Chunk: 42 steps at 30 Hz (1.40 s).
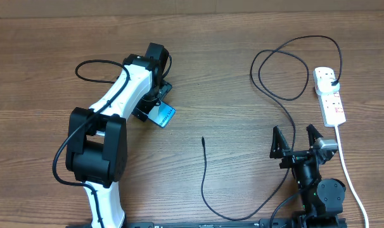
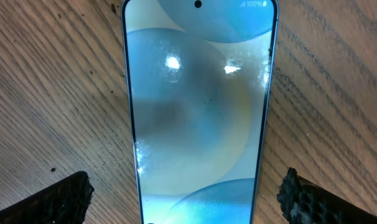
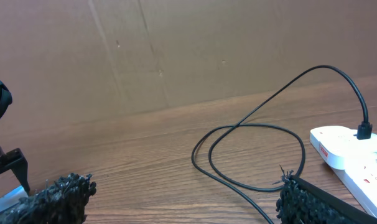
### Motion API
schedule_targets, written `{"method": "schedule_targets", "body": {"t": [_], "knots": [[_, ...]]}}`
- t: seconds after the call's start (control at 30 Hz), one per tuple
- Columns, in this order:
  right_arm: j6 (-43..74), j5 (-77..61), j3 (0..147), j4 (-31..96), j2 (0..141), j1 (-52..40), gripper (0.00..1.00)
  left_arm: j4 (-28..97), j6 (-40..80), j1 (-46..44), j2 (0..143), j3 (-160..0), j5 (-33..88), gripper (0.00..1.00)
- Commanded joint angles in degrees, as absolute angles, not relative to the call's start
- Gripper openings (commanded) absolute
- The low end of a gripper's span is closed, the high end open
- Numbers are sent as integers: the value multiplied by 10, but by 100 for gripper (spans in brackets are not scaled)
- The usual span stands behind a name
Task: Plug charger to phone and switch on socket
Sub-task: 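Close the left gripper on the phone's bottom edge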
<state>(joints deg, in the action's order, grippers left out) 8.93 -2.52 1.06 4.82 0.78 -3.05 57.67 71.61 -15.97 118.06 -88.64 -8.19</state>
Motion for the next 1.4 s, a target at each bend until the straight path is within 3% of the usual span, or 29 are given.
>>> {"method": "schedule_targets", "body": {"t": [0.0,0.63,1.37], "knots": [[87,-20,4,47,2,-34,100,576,714,-156,1185,-878,-79,100],[87,-20,4,47,2,-34,100,516,680,-123,1185,-845,-12,100],[87,-20,4,47,2,-34,100,518,684,-123,1187,-845,-16,100]]}}
